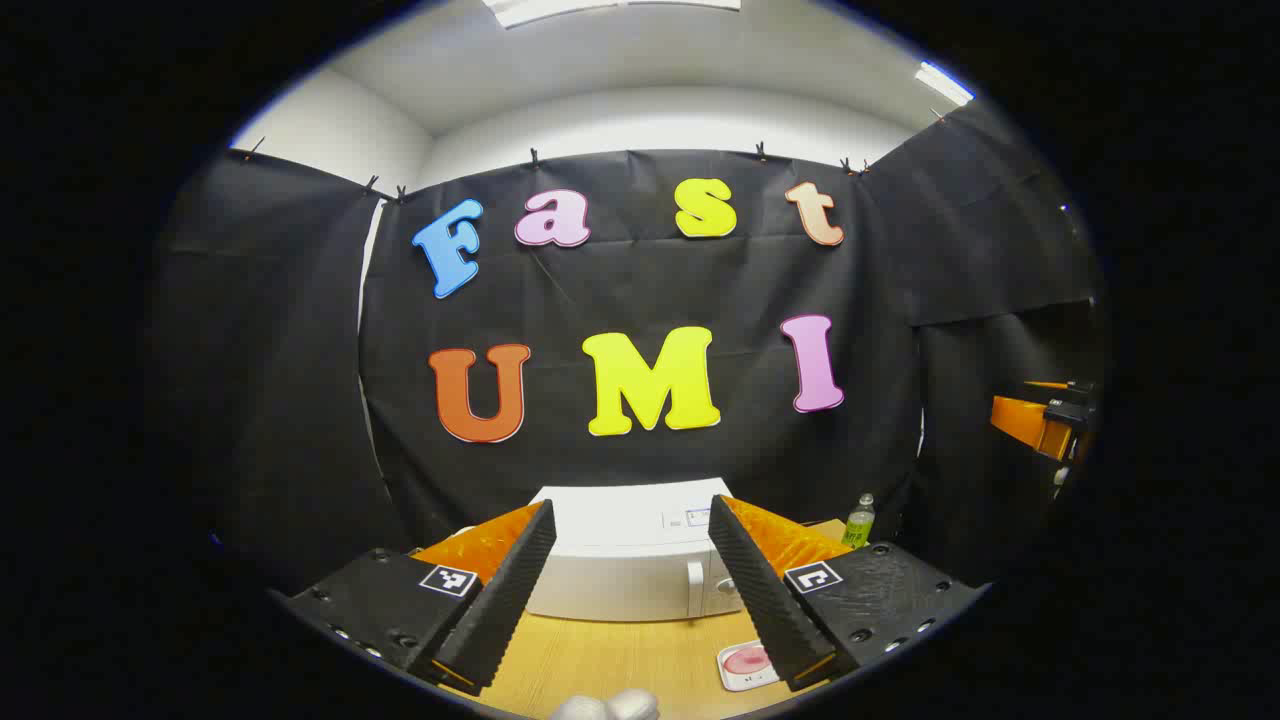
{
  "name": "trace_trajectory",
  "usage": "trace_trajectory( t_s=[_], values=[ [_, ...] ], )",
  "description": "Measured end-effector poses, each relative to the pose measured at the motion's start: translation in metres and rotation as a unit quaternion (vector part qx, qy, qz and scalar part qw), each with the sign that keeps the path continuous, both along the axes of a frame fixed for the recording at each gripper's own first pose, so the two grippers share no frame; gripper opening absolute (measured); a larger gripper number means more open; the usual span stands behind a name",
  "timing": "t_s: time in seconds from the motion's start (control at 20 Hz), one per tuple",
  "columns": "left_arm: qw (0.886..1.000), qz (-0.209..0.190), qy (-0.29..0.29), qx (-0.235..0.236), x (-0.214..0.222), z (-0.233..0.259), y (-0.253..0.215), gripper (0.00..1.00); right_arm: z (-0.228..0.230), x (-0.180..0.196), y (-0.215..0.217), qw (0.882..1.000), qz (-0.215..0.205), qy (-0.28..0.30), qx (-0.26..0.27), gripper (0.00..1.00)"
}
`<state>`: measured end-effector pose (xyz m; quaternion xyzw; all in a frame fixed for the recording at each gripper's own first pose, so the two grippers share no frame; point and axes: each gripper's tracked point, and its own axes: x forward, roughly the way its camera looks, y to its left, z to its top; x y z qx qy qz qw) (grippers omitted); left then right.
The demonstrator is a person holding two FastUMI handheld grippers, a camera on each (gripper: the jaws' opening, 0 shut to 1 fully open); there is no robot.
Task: Open the microwave oven with the left hand, put the food in, and close the microwave oven.
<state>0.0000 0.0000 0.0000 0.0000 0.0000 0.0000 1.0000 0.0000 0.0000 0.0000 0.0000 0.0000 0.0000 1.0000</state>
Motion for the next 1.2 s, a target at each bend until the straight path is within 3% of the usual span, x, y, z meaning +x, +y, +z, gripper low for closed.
trace_trajectory(
  t_s=[0.4,0.45,0.55,0.8,1.05,1.1,1.2],
  values=[
    [1.000,-0.002,-0.002,0.006,0.004,0.001,0.004,0.96,-0.002,0.001,0.003,1.000,-0.002,0.008,0.004,0.96],
    [1.000,-0.004,-0.003,0.006,0.004,0.002,0.003,0.96,-0.002,0.000,0.003,1.000,-0.002,0.008,0.004,1.00],
    [1.000,-0.006,-0.003,0.003,0.005,0.002,0.003,0.96,0.000,0.000,0.002,1.000,-0.002,0.008,0.000,0.96],
    [1.000,-0.005,-0.006,0.002,0.008,0.000,0.005,0.96,0.002,0.000,0.003,1.000,-0.002,0.004,-0.004,0.96],
    [1.000,-0.004,-0.006,-0.002,0.023,-0.033,-0.001,0.96,0.005,0.000,0.003,1.000,0.001,-0.006,-0.009,0.96],
    [1.000,-0.007,0.000,-0.006,0.028,-0.047,-0.004,0.96,0.008,-0.001,0.003,1.000,0.000,-0.009,-0.010,1.00],
    [1.000,-0.017,0.013,-0.009,0.038,-0.075,-0.017,0.95,0.015,-0.004,0.002,1.000,-0.003,-0.015,-0.015,0.96]
  ],
)
